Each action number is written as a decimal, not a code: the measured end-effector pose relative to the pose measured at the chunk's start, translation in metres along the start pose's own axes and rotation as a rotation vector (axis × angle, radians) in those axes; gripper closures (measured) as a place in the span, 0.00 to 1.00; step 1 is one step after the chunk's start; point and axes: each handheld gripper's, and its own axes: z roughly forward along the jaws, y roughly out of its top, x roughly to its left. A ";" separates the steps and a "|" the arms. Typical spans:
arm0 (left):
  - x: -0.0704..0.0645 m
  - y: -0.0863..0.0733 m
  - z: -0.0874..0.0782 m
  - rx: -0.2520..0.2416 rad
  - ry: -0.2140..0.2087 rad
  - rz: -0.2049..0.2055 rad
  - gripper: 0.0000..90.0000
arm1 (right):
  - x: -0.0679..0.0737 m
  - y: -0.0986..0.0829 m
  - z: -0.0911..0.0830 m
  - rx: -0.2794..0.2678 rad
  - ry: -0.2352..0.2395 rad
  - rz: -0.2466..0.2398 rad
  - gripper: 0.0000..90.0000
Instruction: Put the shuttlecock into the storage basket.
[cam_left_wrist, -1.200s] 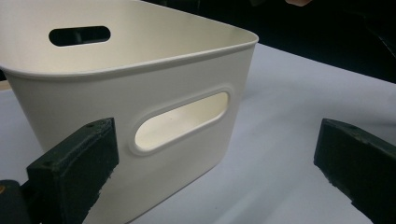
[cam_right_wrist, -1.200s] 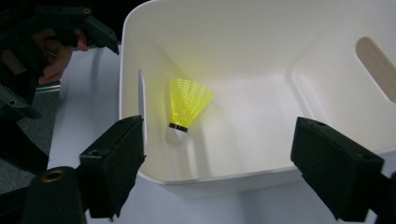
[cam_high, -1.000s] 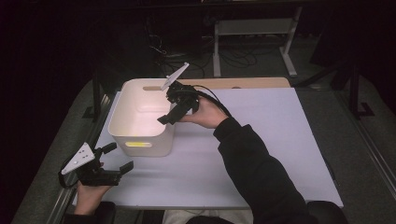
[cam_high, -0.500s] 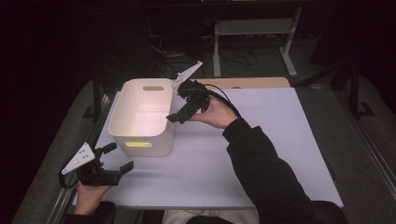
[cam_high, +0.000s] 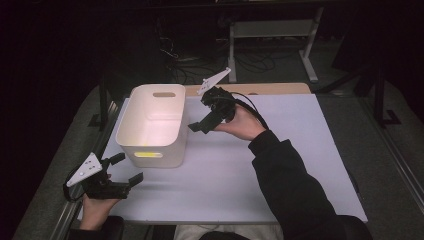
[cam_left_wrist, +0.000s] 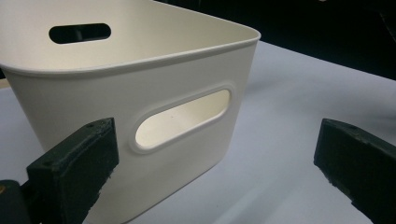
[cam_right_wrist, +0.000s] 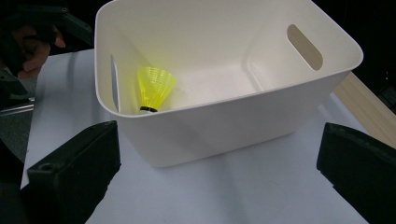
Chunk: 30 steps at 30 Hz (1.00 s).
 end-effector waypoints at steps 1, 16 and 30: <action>0.000 0.000 0.000 0.000 0.001 0.000 0.00 | 0.000 -0.001 -0.001 -0.003 -0.001 0.003 0.00; 0.000 0.000 0.000 0.000 0.002 0.000 0.00 | -0.001 -0.017 -0.008 -0.010 -0.004 0.002 0.00; 0.000 0.000 0.000 0.000 0.004 -0.001 0.00 | -0.002 -0.045 -0.018 -0.035 -0.007 0.034 0.00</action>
